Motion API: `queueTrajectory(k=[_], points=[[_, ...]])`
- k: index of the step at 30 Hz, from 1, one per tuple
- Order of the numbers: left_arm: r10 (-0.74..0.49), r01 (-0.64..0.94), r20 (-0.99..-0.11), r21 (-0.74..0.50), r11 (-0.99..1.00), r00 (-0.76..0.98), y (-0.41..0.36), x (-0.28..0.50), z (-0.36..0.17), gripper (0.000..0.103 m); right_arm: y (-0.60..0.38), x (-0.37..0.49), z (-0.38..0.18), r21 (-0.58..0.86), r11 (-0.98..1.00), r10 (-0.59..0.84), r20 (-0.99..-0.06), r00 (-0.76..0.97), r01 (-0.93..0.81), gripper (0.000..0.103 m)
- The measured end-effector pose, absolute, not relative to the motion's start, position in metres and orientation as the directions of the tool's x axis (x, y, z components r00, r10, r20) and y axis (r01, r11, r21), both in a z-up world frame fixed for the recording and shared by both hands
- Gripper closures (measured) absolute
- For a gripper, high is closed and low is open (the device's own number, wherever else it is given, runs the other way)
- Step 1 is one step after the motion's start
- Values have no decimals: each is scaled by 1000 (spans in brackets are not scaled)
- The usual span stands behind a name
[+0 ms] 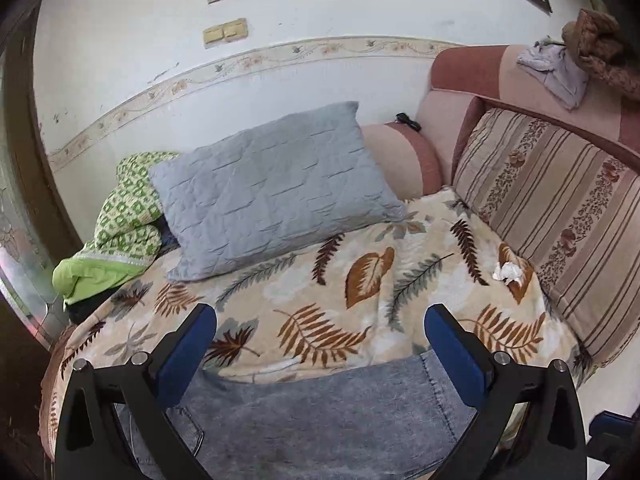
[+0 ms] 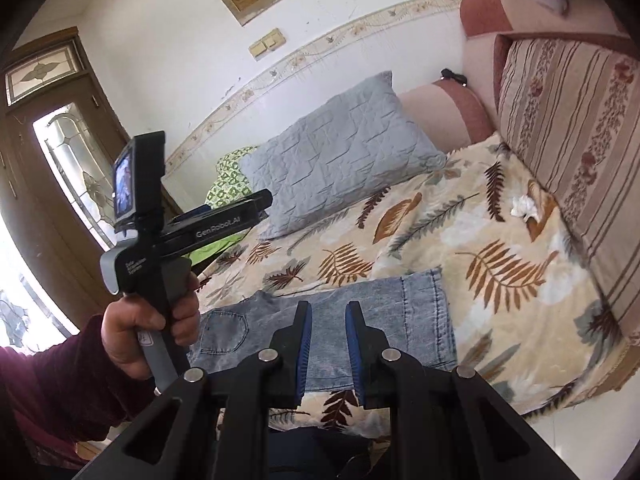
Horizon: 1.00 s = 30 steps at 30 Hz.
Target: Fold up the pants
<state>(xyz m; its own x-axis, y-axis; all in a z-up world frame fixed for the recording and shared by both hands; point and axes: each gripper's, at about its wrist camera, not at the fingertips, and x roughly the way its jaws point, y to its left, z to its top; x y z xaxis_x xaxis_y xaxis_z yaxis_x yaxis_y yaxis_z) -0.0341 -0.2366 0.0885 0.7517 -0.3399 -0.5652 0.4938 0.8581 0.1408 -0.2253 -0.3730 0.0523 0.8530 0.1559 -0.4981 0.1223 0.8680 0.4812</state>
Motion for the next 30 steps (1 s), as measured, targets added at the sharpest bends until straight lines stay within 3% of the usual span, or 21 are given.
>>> queueTrajectory(k=[11, 16, 23, 30], points=[[-211, 344, -667, 72, 936, 714, -148, -30, 46, 0, -389, -154, 7, 635, 766, 292, -486, 824, 104, 83], [-161, 290, -688, 75, 954, 708, -107, -23, 29, 0, -410, -139, 3, 644, 747, 262, -512, 818, 163, 83], [-195, 343, -765, 36, 939, 614, -81, -14, -15, 0, -455, -153, -10, 693, 618, 155, -572, 806, 373, 83], [-209, 418, -813, 46, 907, 543, -68, -5, -50, 0, -446, -162, -62, 761, 405, 187, -611, 769, 507, 83]])
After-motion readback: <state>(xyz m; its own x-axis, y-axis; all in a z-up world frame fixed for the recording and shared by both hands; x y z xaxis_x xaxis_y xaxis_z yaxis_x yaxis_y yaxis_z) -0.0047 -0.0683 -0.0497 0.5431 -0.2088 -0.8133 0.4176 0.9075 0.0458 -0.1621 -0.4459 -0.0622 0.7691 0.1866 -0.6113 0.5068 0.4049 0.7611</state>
